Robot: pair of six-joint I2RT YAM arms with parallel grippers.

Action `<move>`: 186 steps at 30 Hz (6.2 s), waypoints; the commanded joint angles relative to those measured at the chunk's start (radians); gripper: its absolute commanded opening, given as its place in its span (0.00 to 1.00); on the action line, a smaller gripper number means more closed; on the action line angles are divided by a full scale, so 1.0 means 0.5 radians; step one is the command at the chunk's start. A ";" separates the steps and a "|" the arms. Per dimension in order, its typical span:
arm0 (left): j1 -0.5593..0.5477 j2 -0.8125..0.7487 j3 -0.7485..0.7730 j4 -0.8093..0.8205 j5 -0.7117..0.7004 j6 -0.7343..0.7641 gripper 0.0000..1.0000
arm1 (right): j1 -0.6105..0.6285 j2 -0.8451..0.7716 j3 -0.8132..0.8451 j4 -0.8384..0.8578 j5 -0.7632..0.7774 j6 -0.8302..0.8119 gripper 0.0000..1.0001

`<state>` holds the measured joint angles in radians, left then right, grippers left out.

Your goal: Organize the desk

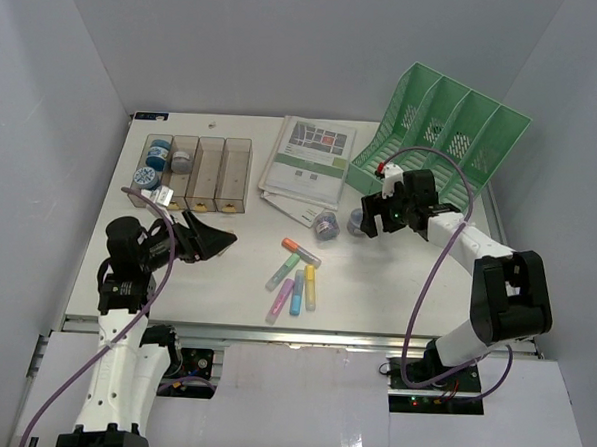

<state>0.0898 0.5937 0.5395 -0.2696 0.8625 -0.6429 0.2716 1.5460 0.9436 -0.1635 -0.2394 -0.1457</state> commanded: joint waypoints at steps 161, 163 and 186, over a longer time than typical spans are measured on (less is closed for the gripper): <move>-1.776 1.751 0.844 0.152 -1.298 -0.322 0.00 | -0.009 -1.050 -0.404 -0.262 -1.407 -1.098 0.98; -1.683 1.677 0.839 0.009 -1.340 -0.234 0.00 | -0.038 -1.123 -0.417 -0.279 -1.416 -1.117 0.98; -0.253 2.169 1.831 -0.572 -2.066 0.782 0.00 | -0.086 -1.054 -0.376 -0.443 -1.471 -1.132 0.98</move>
<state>-0.0669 1.5799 1.3708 -0.5614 -0.0671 -0.3443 0.2348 1.0208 0.7124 -0.3671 -0.9565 -0.6970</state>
